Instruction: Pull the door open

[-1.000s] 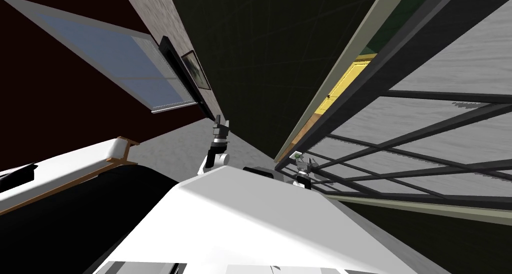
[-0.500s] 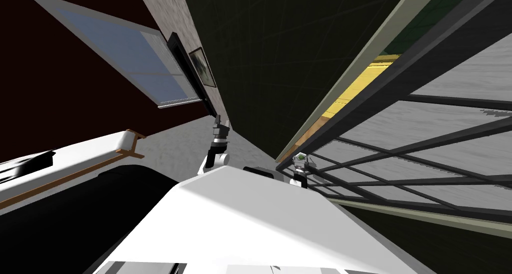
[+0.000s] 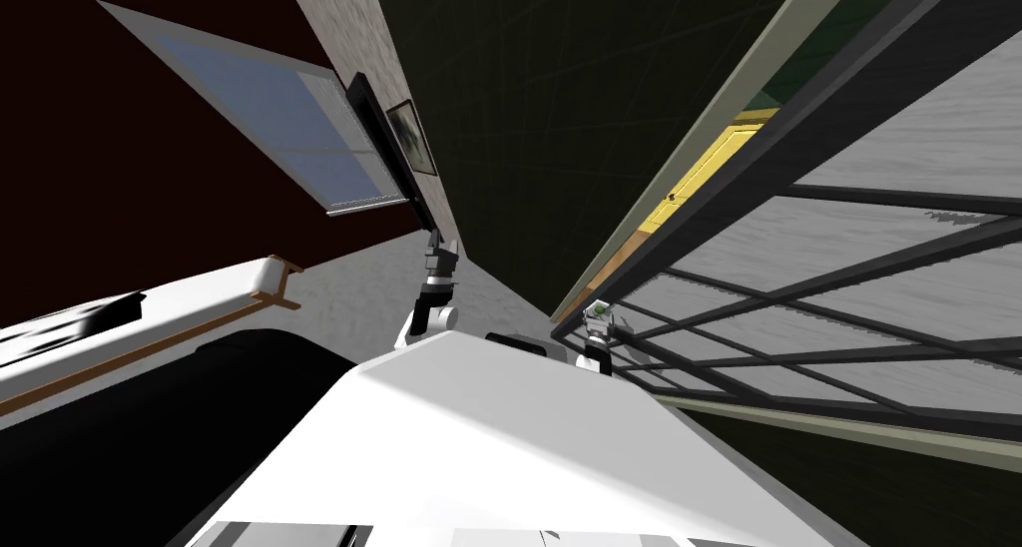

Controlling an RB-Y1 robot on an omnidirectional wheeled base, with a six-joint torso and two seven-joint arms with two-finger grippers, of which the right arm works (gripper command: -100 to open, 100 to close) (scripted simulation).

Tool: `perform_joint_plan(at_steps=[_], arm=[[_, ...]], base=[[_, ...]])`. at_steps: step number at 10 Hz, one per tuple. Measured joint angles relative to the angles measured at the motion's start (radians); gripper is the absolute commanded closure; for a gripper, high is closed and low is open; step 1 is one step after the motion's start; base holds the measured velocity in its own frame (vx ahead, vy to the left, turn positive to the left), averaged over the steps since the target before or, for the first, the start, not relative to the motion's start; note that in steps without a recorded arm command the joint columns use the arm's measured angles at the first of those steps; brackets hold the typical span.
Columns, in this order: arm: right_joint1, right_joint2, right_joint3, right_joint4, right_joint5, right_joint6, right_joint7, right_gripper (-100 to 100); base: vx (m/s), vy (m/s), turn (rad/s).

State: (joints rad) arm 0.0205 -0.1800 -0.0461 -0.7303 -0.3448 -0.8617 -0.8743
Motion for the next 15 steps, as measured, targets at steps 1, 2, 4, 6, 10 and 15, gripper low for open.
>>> perform_joint_plan(at_steps=[1,2,4,6,10,15], arm=[[-0.001,0.002,0.005,0.0,-0.013,0.001,-0.026,-100],[-0.004,0.004,0.011,0.001,-0.03,0.001,-0.055,-100],[-0.005,0.007,0.019,-0.003,-0.051,0.004,-0.104,-100],[-0.007,0.009,0.026,-0.005,-0.069,0.006,-0.149,-100],[-0.01,0.015,0.045,-0.01,-0.119,0.011,-0.255,-100],[-0.014,0.02,0.061,-0.015,-0.162,0.016,-0.373,-100]], base=[[-0.066,-0.015,0.072],[-0.058,-0.006,0.02],[-0.054,-0.005,0.027],[-0.064,-0.014,0.049],[-0.06,-0.01,0.033],[-0.046,-0.011,0.031]])
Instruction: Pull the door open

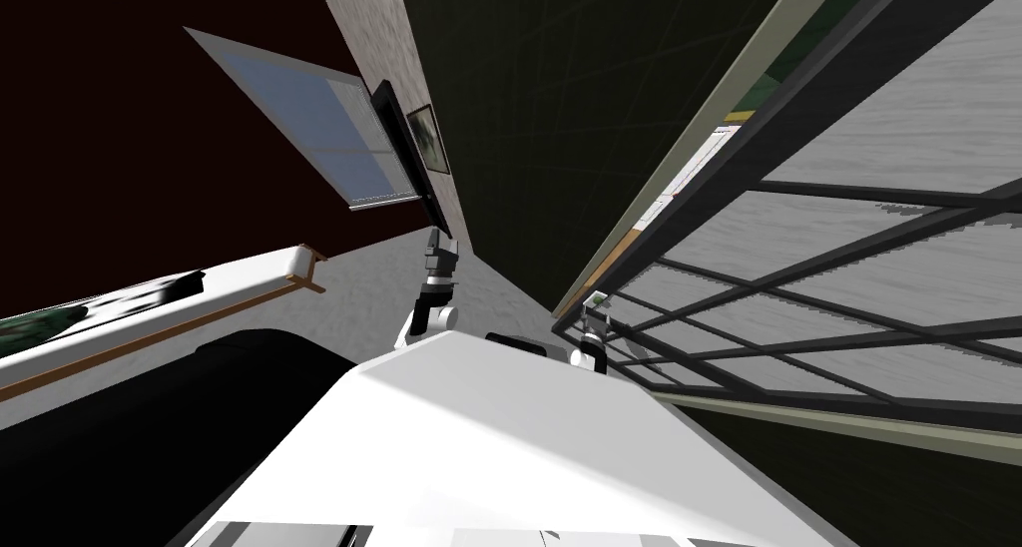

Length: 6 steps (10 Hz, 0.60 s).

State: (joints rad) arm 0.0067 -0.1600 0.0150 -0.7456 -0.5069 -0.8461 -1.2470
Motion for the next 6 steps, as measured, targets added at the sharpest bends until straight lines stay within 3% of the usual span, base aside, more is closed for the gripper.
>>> perform_joint_plan(at_steps=[4,5,6], arm=[[-0.002,0.004,0.013,-0.005,-0.035,0.004,-0.092,-100],[-0.002,0.004,0.014,-0.005,-0.036,0.004,-0.096,-100],[0.008,-0.015,0.008,-0.008,-0.04,0.006,-0.109,-100]], base=[[-0.041,-0.007,0.022],[0.123,0.004,0.125],[0.178,-0.018,0.11]])
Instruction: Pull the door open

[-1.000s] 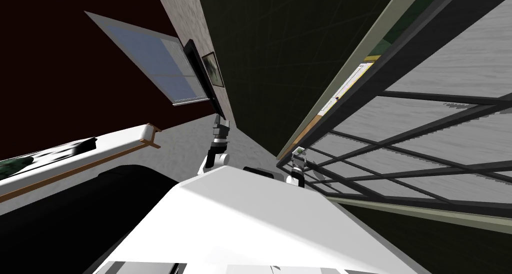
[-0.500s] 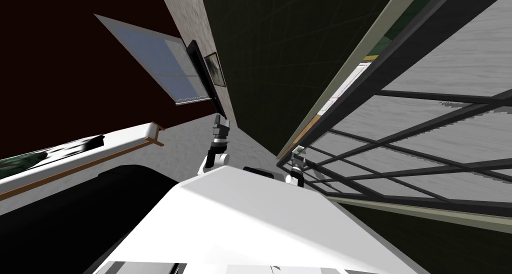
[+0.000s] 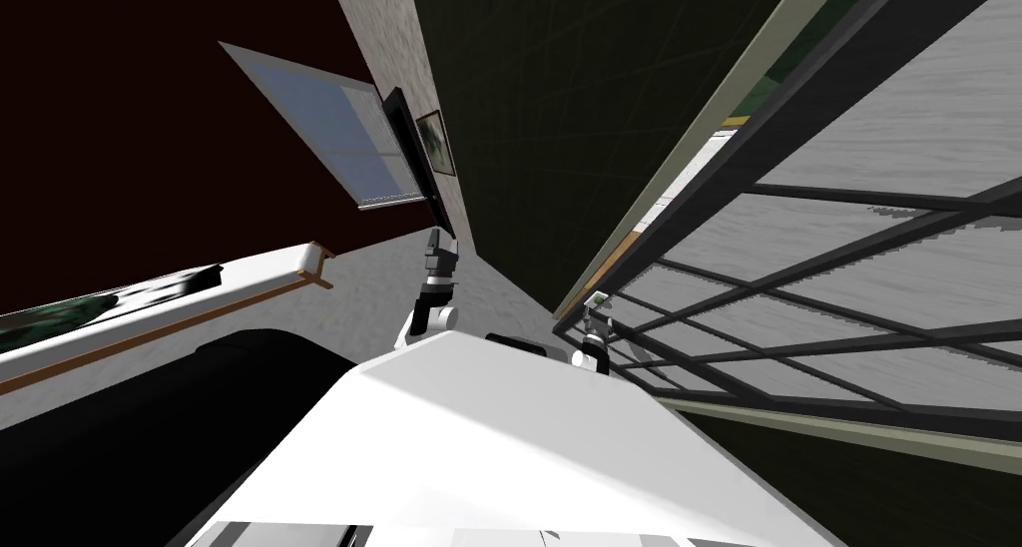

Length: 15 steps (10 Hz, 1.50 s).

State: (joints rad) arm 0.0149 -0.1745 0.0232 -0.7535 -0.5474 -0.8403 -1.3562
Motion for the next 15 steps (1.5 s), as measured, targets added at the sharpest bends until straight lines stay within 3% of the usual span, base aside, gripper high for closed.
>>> perform_joint_plan(at_steps=[3,4,5,6,12,15], arm=[[-0.003,-0.042,-0.009,0.054,-0.009,-0.031,-0.056,-100],[0.028,-0.058,-0.019,0.01,-0.016,-0.015,-0.061,-100],[0.026,-0.063,-0.021,0.018,-0.018,-0.015,-0.067,-100],[0.025,-0.063,-0.021,0.021,-0.017,-0.019,-0.069,100],[0.027,-0.064,-0.021,0.02,-0.018,-0.013,-0.067,100],[0.041,-0.085,0.004,0.003,-0.005,-0.018,-0.095,100]], base=[[0.215,-0.033,0.129],[0.147,-0.021,0.018],[0.051,-0.004,-0.012],[0.0,0.0,0.0],[-0.023,-0.003,0.013],[-0.218,-0.015,0.118]])
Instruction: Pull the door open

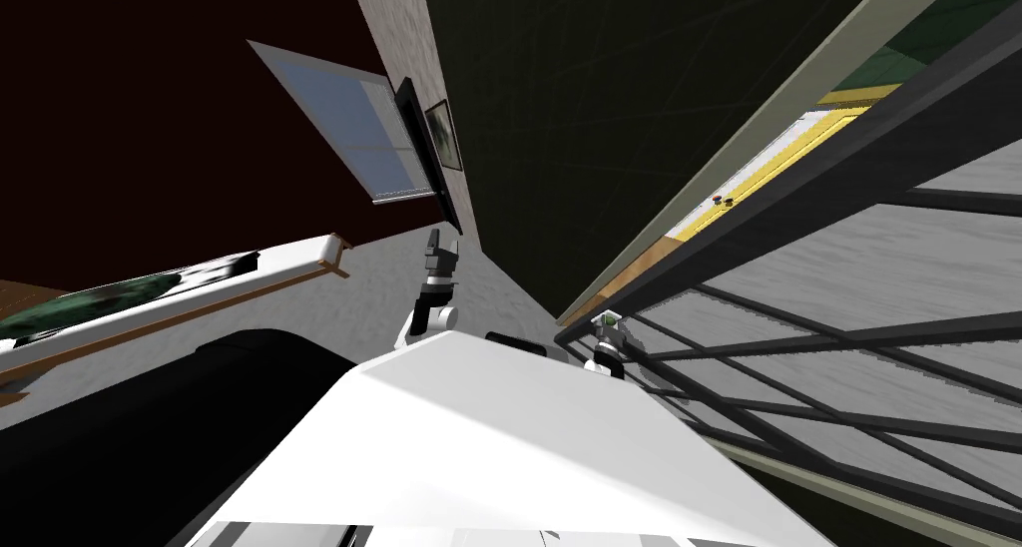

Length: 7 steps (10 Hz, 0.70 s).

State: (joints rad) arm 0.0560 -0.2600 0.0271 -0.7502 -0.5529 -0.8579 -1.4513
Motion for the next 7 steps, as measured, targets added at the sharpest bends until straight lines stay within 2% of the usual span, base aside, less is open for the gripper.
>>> perform_joint_plan(at_steps=[2,5,6,7], arm=[[0.007,-0.019,0.031,0.012,0.015,-0.012,-0.036,100],[0.035,-0.048,0.079,-0.012,0.038,-0.018,-0.086,100],[0.036,-0.056,0.093,-0.002,0.045,-0.027,-0.104,100],[0.038,-0.055,0.096,0.001,0.046,-0.027,-0.108,100]], base=[[-0.242,-0.044,0.138],[-0.246,-0.007,0.116],[-0.089,0.0,0.019],[-0.158,-0.01,0.118]])
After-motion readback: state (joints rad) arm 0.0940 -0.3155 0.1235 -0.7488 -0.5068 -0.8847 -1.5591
